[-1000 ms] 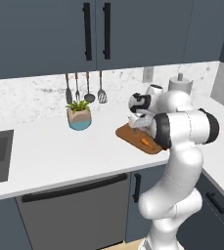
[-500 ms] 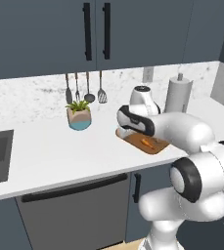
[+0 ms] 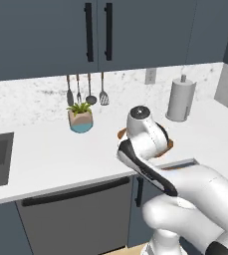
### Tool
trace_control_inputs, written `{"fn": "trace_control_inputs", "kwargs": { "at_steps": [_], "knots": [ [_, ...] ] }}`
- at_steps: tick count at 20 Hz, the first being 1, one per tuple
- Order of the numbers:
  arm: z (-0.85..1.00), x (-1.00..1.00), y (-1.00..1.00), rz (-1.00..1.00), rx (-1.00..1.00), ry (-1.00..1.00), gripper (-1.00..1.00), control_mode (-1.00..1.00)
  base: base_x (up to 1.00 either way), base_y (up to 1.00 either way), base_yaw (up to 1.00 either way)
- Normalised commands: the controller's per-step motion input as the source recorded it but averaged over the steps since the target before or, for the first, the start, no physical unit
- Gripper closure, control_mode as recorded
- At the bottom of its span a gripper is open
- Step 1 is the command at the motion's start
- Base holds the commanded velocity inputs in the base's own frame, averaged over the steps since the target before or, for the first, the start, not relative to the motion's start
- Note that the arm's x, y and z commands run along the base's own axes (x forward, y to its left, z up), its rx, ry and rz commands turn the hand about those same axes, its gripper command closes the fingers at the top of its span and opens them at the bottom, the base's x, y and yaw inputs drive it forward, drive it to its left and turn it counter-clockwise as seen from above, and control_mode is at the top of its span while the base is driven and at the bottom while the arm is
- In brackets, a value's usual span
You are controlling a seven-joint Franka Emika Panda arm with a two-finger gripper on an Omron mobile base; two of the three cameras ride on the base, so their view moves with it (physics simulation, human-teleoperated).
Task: Pick up the knife from the drawer and place it on the cutting board. Then place the meat from the plate to the cutting board.
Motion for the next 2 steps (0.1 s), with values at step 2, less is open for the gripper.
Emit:
{"fn": "trace_control_inputs", "kwargs": {
  "at_steps": [2],
  "knots": [
    [0.00, -0.88, 0.29, 0.09, -0.06, -0.03, -1.00, -1.00, 0.00, 0.00, 0.00]
  ]
}}
